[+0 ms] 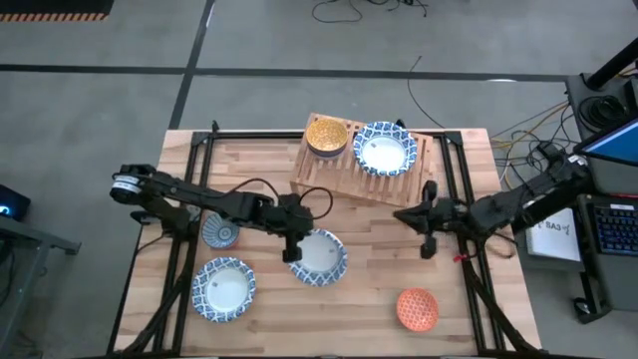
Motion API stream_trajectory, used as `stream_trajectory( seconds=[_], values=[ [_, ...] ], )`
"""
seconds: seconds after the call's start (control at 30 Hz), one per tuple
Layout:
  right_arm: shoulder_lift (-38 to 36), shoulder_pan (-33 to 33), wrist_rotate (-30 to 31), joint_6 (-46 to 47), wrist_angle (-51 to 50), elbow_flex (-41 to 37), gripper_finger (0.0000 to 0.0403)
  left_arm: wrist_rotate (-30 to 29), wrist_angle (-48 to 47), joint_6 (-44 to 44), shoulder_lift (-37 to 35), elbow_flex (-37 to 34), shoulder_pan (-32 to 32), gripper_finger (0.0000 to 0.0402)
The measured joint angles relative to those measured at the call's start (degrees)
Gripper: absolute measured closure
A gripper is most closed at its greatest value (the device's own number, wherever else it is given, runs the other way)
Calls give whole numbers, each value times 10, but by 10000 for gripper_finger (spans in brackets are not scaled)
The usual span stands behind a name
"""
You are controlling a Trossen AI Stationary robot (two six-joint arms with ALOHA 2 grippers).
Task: Place and stack bowls onto a shelf
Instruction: Stack the white pattern bowl on top of the other white pattern bowl on the shelf
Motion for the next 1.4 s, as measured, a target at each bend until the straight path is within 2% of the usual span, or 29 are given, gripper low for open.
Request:
stream_trajectory(
  seconds=[0.17,0.3,0.47,0.63,0.9,1.2,1.3,1.4],
  values=[
    [110,0,3,30,-98,98,373,-12,-1,8,0,22,0,401],
    [183,0,5,102,-211,205,328,-14,-1,10,0,37,-2,401],
    [287,-3,7,170,-350,309,265,-51,-1,20,0,48,-10,401],
    [369,-16,11,208,-427,407,235,-91,8,20,0,51,-19,402],
    [461,-31,10,219,-517,515,234,-94,23,24,0,52,-35,401],
    [498,-47,1,218,-530,545,259,-101,21,50,0,66,-49,401],
    [499,-54,-27,217,-530,545,292,-101,21,58,0,68,-51,401],
    [498,-62,-43,217,-531,545,351,-101,20,67,0,70,-51,401]
  ],
)
